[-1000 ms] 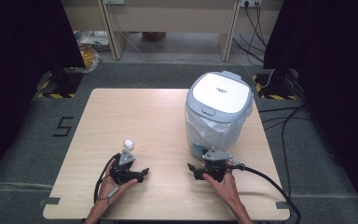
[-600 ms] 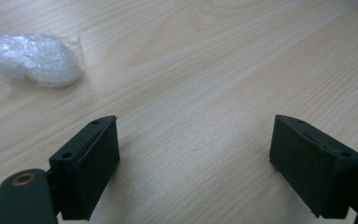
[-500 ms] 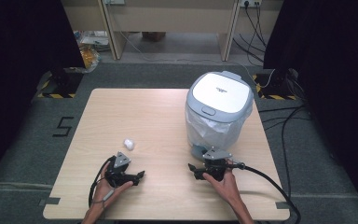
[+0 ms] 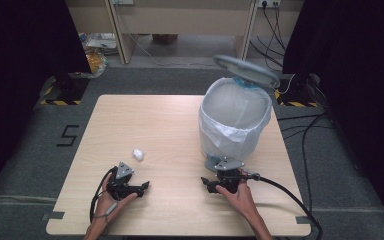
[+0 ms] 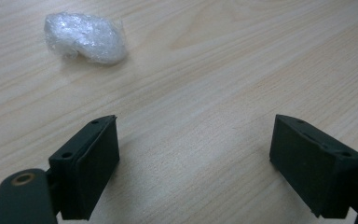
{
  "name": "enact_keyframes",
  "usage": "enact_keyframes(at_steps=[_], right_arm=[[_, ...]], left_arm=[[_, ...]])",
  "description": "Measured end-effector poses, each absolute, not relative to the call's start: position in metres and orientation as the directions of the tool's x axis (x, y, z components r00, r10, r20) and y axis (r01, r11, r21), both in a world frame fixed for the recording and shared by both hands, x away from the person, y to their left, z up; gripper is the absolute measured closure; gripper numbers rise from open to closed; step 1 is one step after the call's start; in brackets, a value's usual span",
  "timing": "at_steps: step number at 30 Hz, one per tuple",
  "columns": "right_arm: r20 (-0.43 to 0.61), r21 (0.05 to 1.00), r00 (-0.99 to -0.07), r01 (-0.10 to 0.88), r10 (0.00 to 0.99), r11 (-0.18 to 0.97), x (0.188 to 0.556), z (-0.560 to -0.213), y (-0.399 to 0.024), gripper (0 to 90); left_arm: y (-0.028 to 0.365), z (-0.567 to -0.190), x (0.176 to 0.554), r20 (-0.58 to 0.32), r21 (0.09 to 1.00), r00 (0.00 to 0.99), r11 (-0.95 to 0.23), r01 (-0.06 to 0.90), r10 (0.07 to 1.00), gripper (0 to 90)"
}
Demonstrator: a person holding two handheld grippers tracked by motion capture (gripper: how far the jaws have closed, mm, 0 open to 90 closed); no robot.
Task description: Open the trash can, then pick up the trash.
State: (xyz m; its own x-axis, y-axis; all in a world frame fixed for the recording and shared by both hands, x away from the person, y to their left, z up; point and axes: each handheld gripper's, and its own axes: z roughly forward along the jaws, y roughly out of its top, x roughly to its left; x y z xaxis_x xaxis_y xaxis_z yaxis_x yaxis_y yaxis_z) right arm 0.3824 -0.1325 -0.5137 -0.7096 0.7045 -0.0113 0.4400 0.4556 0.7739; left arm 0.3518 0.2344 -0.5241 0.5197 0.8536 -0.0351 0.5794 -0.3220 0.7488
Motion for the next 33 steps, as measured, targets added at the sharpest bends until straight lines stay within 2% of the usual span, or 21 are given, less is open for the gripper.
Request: enact_keyframes(at_steps=[10, 13, 19, 27, 30, 33], right_arm=[[-0.029, 0.773, -0.708, 0.431, 0.705, 0.465, 0.382, -0.515, -0.131, 20.6], [-0.027, 0.774, -0.707, 0.433, 0.707, 0.463, 0.382, -0.515, -0.132, 20.6], [-0.028, 0.775, -0.704, 0.433, 0.709, 0.461, 0.381, -0.515, -0.131, 20.6], [-0.032, 0.776, -0.704, 0.43, 0.709, 0.462, 0.381, -0.516, -0.131, 20.6], [-0.032, 0.775, -0.706, 0.43, 0.708, 0.464, 0.381, -0.515, -0.131, 20.6], [-0.032, 0.775, -0.702, 0.432, 0.711, 0.462, 0.381, -0.516, -0.131, 20.6]], left_arm=[[0.237, -0.523, 0.353, -0.048, 0.752, 0.522, -0.314, 0.58, 0.851, 16.6], [0.242, -0.52, 0.357, -0.061, 0.776, 0.497, -0.272, 0.569, 0.866, 16.6], [0.249, -0.507, 0.38, -0.058, 0.817, 0.458, -0.221, 0.532, 0.887, 16.6], [0.25, -0.503, 0.409, -0.036, 0.819, 0.429, -0.219, 0.53, 0.903, 17.2], [0.251, -0.505, 0.419, -0.011, 0.809, 0.419, -0.238, 0.538, 0.908, 18.6], [0.251, -0.508, 0.427, -0.02, 0.801, 0.434, -0.245, 0.546, 0.901, 27.3]])
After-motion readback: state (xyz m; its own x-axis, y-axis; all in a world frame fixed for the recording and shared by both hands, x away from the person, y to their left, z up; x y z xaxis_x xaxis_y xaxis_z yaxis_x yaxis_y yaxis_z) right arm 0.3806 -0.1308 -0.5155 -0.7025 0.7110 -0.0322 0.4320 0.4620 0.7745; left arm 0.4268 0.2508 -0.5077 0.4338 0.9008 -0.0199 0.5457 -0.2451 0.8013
